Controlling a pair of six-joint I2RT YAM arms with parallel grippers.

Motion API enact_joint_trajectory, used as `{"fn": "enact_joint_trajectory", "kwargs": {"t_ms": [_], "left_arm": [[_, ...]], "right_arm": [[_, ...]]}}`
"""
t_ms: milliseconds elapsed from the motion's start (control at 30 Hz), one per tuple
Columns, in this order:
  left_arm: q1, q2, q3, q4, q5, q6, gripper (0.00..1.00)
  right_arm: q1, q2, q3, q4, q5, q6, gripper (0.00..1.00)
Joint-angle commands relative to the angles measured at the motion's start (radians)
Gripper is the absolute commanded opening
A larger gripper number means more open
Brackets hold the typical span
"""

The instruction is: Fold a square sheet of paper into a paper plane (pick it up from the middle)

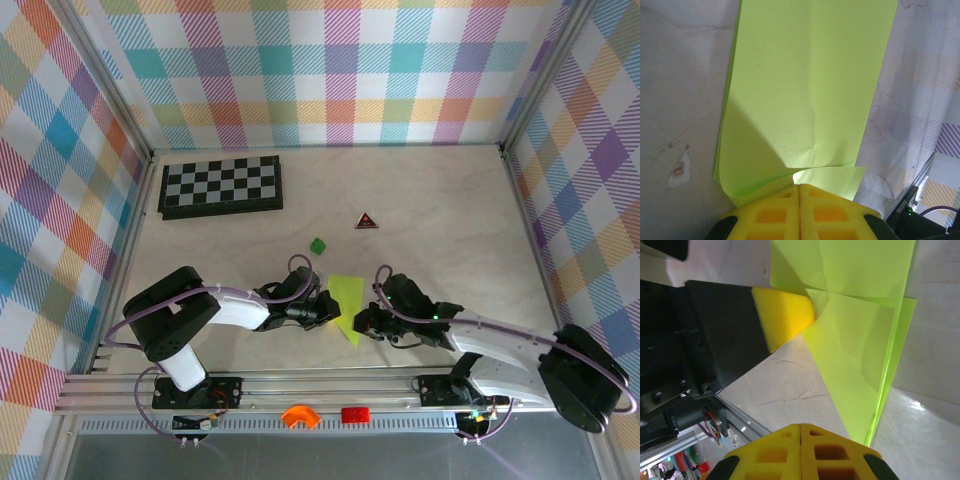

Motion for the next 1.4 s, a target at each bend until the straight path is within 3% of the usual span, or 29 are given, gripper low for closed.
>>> {"fn": "enact_joint_trajectory", "kwargs": {"t_ms": [0, 267, 733, 967, 1100, 1367], "left_arm": [[-0.008, 0.019, -0.036, -0.117, -0.069, -0.012, 0.08], [-0.007, -0.01, -0.02, -0.142, -0.073, 0.009, 0.08], [-0.022, -0.089, 0.044, -0.176, -0.048, 0.11, 0.09], [-0.02, -0.034, 0.068, -0.18, -0.038, 0.142, 0.08], [0.037, -0.047, 0.047, -0.242, -0.098, 0.131, 0.07], [0.151, -0.035, -0.009, -0.245, -0.073, 0.144, 0.06]], "right_arm": [[-0.006, 0.09, 0.076, 0.078, -0.062, -0.038, 0.08], [-0.058, 0.273, 0.048, 0.146, -0.059, -0.027, 0.07], [-0.071, 0.264, -0.002, 0.016, -0.031, -0.102, 0.05], [-0.09, 0.26, -0.002, -0.009, -0.03, -0.12, 0.05], [-0.096, 0.262, -0.002, -0.023, -0.032, -0.138, 0.05], [-0.11, 0.272, -0.004, -0.028, -0.043, -0.165, 0.04]]}}
